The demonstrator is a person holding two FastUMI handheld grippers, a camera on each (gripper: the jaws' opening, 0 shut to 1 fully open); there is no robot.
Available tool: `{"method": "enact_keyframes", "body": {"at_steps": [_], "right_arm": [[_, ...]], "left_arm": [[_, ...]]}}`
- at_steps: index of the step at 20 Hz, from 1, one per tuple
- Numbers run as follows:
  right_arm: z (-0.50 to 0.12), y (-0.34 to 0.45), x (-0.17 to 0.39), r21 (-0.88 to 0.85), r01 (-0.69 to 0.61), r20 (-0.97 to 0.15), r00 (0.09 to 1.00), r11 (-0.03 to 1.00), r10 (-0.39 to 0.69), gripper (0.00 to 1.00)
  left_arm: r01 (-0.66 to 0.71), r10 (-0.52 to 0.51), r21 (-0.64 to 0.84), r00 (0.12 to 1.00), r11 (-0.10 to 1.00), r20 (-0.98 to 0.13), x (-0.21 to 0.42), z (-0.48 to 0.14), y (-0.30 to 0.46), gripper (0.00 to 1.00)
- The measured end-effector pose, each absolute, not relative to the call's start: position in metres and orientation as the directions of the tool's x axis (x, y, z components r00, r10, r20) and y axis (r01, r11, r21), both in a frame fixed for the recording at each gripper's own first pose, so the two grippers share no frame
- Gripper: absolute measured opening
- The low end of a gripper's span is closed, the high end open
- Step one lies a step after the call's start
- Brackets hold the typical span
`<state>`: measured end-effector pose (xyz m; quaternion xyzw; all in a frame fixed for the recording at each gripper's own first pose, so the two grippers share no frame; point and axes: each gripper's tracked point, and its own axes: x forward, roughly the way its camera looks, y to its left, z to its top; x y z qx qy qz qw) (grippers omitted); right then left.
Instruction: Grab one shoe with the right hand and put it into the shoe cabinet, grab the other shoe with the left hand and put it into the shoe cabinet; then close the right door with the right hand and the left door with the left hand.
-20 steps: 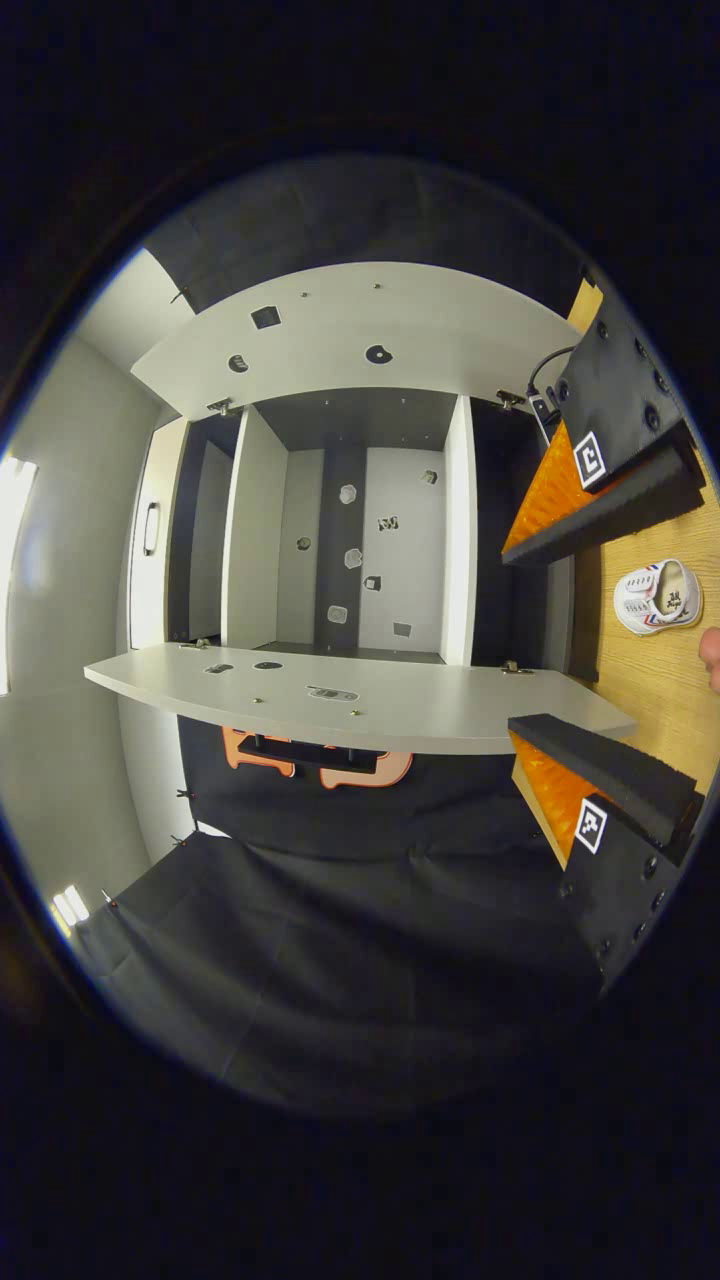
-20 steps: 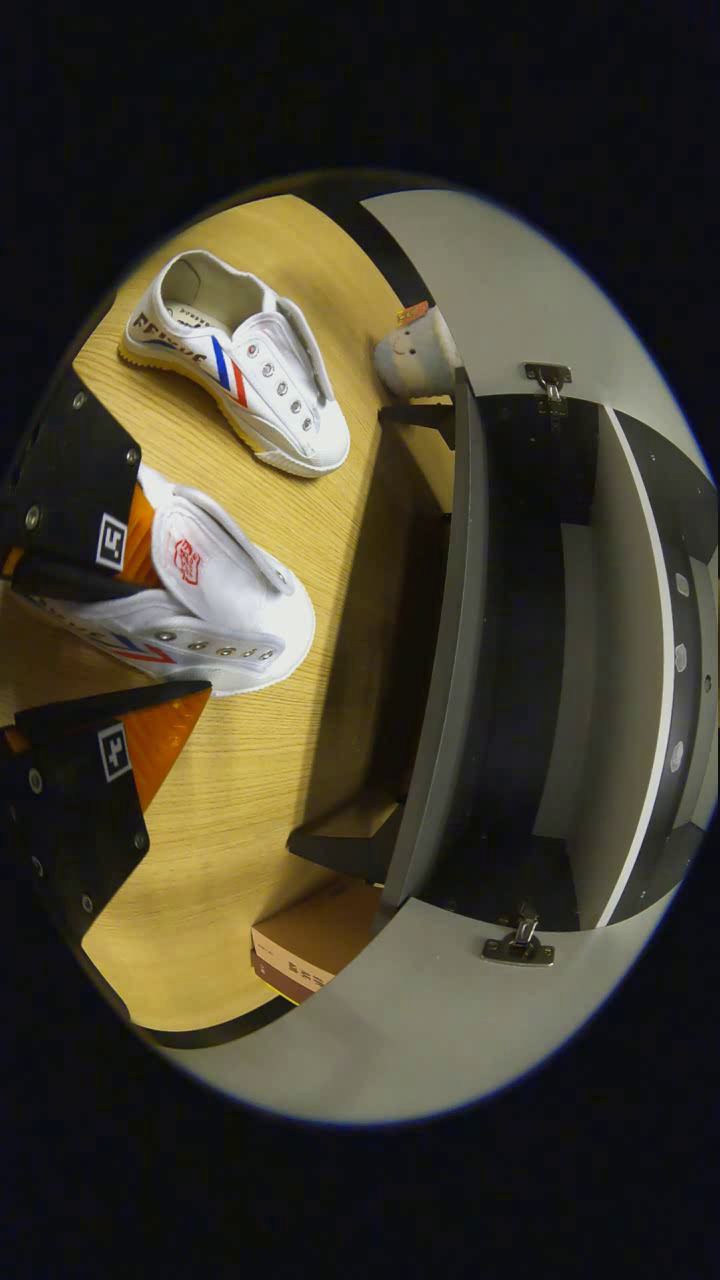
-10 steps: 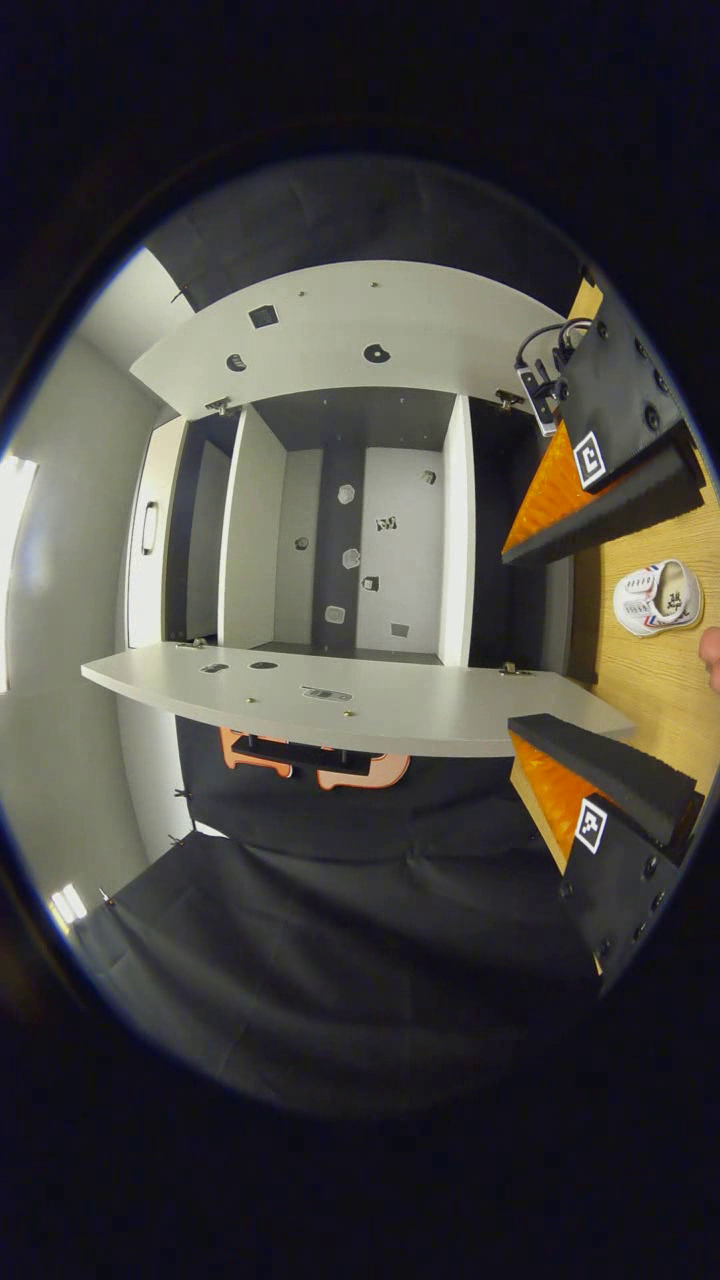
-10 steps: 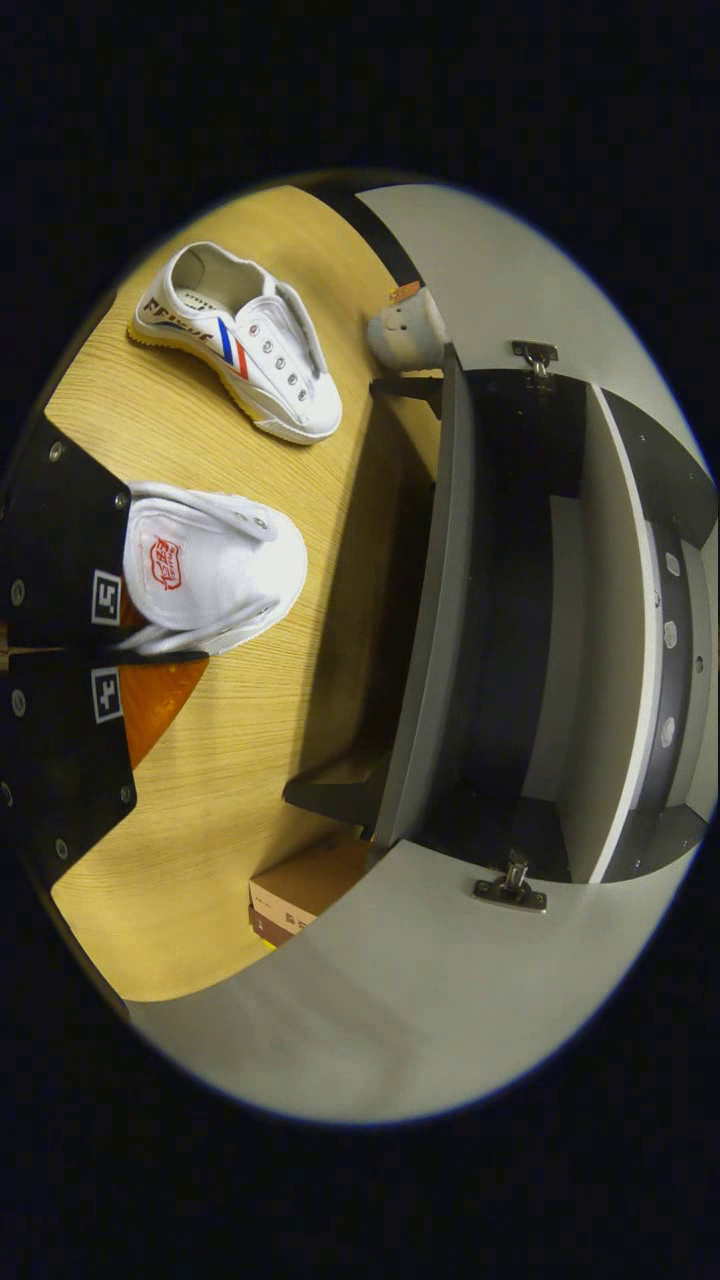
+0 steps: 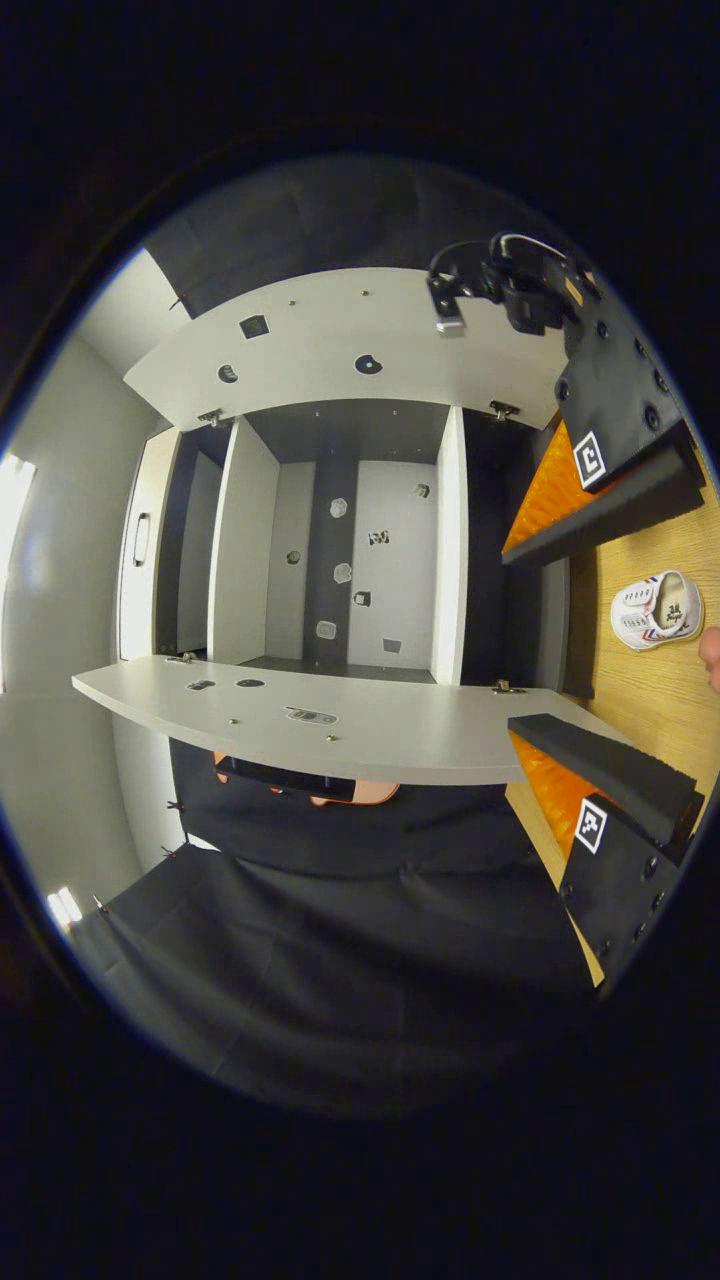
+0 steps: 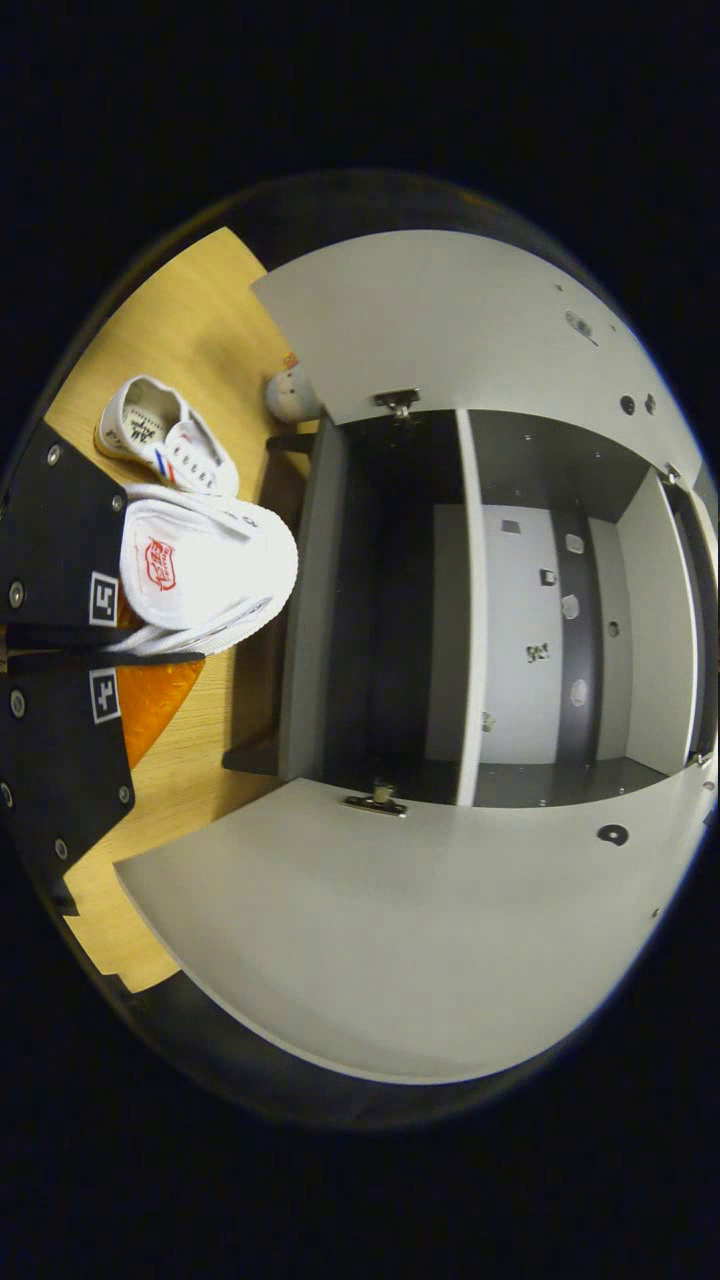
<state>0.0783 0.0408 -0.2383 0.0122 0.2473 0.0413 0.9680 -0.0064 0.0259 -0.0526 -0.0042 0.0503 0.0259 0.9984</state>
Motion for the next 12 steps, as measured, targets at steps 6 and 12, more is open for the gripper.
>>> {"method": "enact_keyframes", "body": {"at_steps": [6,12], "right_arm": [[-0.089,0.017,0.158,0.09,0.03,-0.287,0.958,0.995,-0.003,0.0],[-0.035,-0.009,0.284,0.035,0.116,-0.241,0.965,0.993,-0.104,0.0]], "left_arm": [[-0.023,0.021,-0.016,0.994,1.0,-0.106,0.001,-0.058,0.018,0.96],[0.008,-0.007,0.012,0.992,1.0,-0.128,0.008,-0.069,0.017,0.96]]}}
